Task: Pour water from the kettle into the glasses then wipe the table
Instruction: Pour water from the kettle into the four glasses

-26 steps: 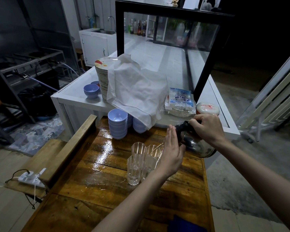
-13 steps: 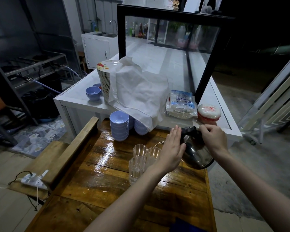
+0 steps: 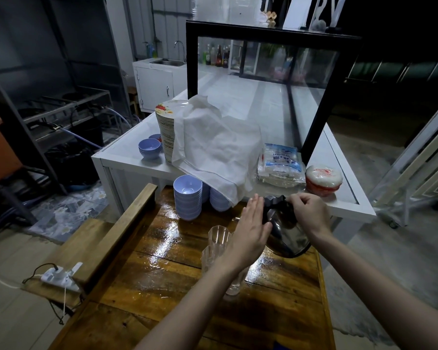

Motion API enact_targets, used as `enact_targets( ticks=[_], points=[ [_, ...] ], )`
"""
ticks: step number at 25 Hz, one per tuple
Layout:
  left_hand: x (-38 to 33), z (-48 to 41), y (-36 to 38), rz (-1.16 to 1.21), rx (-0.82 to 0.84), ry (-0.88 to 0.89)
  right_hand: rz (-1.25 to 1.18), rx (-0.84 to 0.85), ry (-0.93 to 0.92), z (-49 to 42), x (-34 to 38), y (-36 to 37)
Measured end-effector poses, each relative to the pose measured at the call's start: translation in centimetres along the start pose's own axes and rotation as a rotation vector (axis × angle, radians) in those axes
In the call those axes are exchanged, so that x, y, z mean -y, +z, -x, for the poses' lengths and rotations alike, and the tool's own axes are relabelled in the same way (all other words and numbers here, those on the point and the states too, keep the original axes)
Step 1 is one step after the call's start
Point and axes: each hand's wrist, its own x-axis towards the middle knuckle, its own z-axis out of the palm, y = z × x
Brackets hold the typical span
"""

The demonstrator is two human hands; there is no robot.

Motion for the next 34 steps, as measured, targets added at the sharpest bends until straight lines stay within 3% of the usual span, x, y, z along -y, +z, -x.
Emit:
enact_targets(
  ticks=[9,34],
  points=[
    [1.7,1.4,0.5,0.094,-0.059,-0.121,0.227,0.084,-0.294,-1.4,1.4,2.6],
    [3.1,2.4,1.5,0.226,-0.224,-0.226,0.513,0.133,-0.649,-3.0,4.4,5.7]
  ],
)
